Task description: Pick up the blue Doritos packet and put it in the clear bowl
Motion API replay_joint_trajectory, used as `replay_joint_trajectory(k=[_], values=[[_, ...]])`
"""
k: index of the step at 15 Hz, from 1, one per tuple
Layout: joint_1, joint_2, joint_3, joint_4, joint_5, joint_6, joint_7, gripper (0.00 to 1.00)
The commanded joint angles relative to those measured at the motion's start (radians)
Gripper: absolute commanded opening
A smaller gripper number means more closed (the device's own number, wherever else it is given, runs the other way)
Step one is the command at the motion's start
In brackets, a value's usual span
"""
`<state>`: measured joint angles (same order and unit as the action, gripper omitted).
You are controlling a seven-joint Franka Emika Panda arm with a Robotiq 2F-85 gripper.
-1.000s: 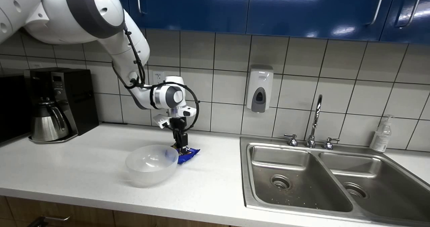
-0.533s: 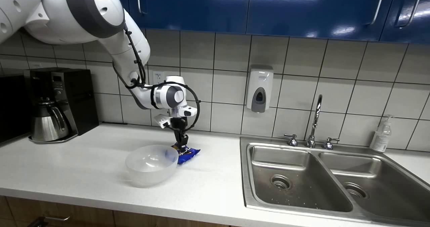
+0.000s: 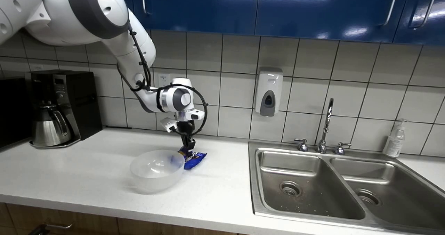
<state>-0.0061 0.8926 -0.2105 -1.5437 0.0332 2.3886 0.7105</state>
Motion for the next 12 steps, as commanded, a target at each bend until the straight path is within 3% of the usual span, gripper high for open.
replay_joint_trajectory(k=[1, 8, 12], values=[[-0.006, -0.059, -0.012, -0.015, 0.019, -0.028, 0.004, 0.00], [-0.006, -0.168, -0.038, -0.060, 0.005, -0.009, -0.003, 0.00], [0.008, -0.268, -0.037, -0.142, -0.007, -0.007, -0.007, 0.00]])
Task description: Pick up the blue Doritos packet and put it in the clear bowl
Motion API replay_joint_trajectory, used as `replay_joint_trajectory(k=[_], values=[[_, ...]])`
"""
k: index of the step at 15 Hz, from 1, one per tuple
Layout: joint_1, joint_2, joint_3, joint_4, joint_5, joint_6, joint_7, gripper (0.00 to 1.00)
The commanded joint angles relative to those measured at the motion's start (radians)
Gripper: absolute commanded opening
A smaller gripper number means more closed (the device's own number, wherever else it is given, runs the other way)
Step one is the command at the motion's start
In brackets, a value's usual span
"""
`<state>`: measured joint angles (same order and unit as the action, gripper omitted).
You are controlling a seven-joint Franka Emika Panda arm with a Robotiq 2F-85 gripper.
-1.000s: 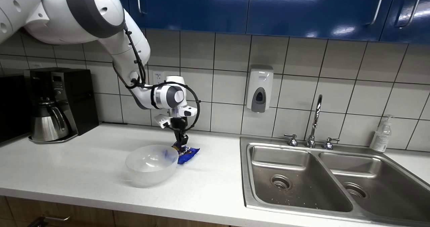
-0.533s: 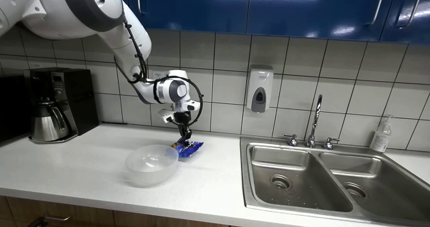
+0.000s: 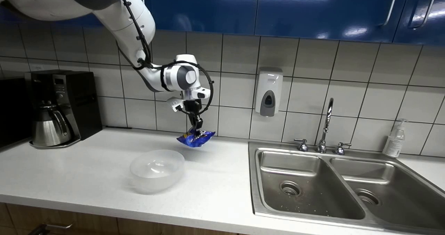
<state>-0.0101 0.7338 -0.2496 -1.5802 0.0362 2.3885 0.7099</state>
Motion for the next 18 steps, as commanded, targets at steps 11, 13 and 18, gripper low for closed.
replay_joint_trajectory(k=[11, 13, 18], values=[[0.128, -0.454, 0.031, -0.499, -0.129, -0.045, 0.027, 0.00], [0.134, -0.493, 0.046, -0.558, -0.159, -0.067, 0.029, 0.00], [0.124, -0.495, 0.068, -0.631, -0.217, -0.089, 0.077, 0.00]])
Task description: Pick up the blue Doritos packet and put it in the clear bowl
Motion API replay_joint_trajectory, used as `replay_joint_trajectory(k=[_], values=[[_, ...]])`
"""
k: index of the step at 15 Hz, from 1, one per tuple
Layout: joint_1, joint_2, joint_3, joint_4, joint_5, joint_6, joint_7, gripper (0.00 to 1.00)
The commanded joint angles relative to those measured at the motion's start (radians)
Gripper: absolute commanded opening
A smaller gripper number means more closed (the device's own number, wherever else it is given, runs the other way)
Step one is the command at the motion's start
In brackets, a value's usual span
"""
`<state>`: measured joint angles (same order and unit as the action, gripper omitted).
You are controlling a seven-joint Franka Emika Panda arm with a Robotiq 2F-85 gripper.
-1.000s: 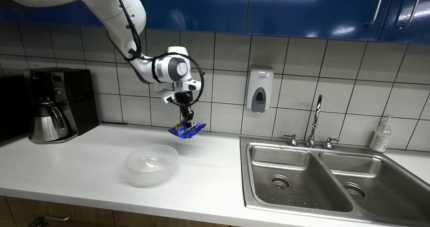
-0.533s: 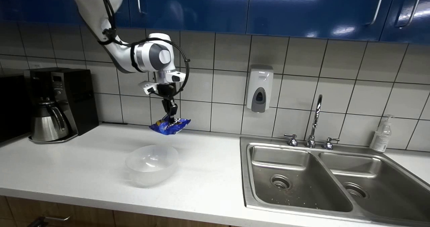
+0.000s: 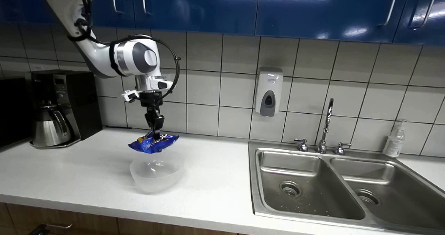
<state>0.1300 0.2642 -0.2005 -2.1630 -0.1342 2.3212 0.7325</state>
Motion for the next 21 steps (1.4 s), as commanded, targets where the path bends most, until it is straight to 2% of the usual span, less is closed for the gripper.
replay_joint_trajectory(k=[1, 11, 12, 13, 16, 21], values=[[-0.020, -0.008, 0.018, -0.047, -0.052, -0.018, 0.067, 0.00], [-0.013, 0.177, 0.005, 0.043, -0.058, 0.016, 0.187, 0.00], [-0.015, 0.186, 0.007, 0.056, -0.045, 0.010, 0.195, 0.10], [-0.015, 0.187, 0.007, 0.063, -0.040, 0.005, 0.203, 0.27], [-0.014, 0.167, 0.010, 0.081, -0.042, -0.018, 0.192, 0.48], [-0.018, 0.044, 0.040, 0.043, -0.042, -0.053, 0.115, 0.86]])
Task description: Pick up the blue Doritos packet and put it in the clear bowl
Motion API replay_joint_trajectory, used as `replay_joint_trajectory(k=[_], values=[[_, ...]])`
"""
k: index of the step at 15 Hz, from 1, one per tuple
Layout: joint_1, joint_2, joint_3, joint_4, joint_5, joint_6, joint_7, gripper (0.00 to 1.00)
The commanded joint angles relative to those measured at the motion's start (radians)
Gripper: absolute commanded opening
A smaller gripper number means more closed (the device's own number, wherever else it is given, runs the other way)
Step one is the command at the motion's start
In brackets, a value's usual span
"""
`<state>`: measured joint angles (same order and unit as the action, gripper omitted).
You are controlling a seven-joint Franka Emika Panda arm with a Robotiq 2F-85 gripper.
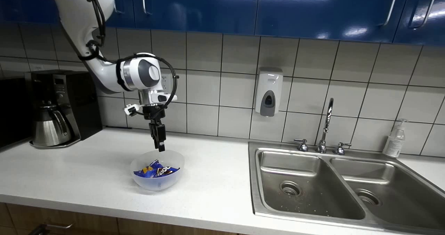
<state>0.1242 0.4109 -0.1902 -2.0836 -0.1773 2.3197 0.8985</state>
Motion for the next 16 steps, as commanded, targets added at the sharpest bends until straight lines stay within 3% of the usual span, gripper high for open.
replay_joint_trajectory(k=[1, 3, 9, 12, 13, 16], values=[[-0.015, -0.139, 0.044, -0.060, 0.005, -0.049, -0.079, 0.94], [-0.009, -0.207, 0.062, -0.107, -0.001, -0.041, -0.096, 1.00], [0.000, -0.412, 0.155, -0.268, 0.001, -0.063, -0.154, 1.00], [0.001, -0.490, 0.207, -0.319, 0.019, -0.130, -0.155, 1.00], [-0.018, -0.404, 0.204, -0.261, 0.001, -0.080, -0.128, 1.00], [-0.019, -0.459, 0.230, -0.300, 0.003, -0.108, -0.129, 1.00]])
